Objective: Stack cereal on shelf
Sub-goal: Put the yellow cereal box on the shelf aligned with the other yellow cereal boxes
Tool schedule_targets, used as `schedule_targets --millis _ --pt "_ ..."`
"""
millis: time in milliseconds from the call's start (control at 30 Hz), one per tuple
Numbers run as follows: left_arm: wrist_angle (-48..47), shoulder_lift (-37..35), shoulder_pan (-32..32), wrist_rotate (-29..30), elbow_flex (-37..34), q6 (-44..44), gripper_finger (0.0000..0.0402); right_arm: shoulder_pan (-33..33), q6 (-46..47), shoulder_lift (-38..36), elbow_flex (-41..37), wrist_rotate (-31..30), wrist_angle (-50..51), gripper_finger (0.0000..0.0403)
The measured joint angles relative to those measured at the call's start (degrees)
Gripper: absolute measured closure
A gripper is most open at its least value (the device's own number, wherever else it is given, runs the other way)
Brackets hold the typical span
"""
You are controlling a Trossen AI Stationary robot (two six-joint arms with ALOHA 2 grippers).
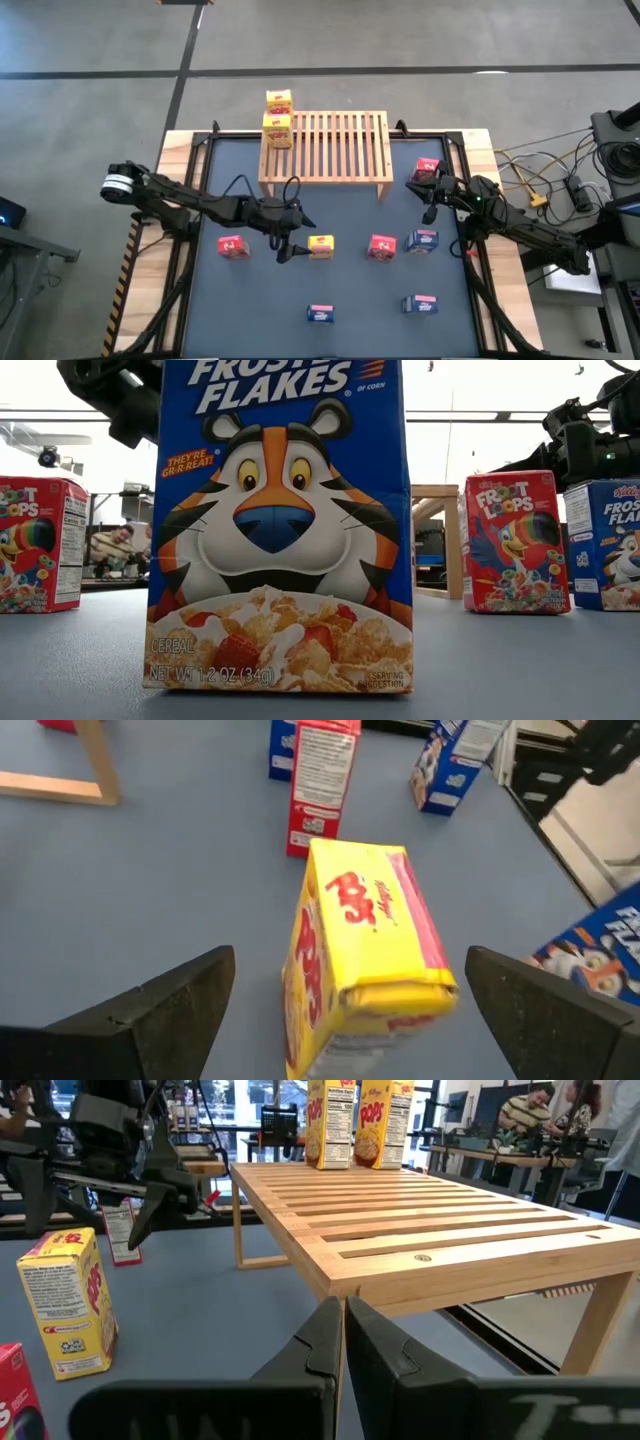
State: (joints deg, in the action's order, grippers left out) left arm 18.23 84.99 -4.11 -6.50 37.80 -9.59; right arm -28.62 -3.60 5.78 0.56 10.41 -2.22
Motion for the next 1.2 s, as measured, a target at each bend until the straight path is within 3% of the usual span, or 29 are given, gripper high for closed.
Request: schedule_targets --millis 367,1200 --pt "0.2 1.7 -2.6 6.8 0.0 0.0 0.004 0.0 0.0 0.0 0.0 0.0 0.0 0.0394" --pt "2.4 2.3 -2.6 9.0 0.0 0.7 0.0215 0.0 0.0 0.0 0.0 0.0 0.0 0.0394"
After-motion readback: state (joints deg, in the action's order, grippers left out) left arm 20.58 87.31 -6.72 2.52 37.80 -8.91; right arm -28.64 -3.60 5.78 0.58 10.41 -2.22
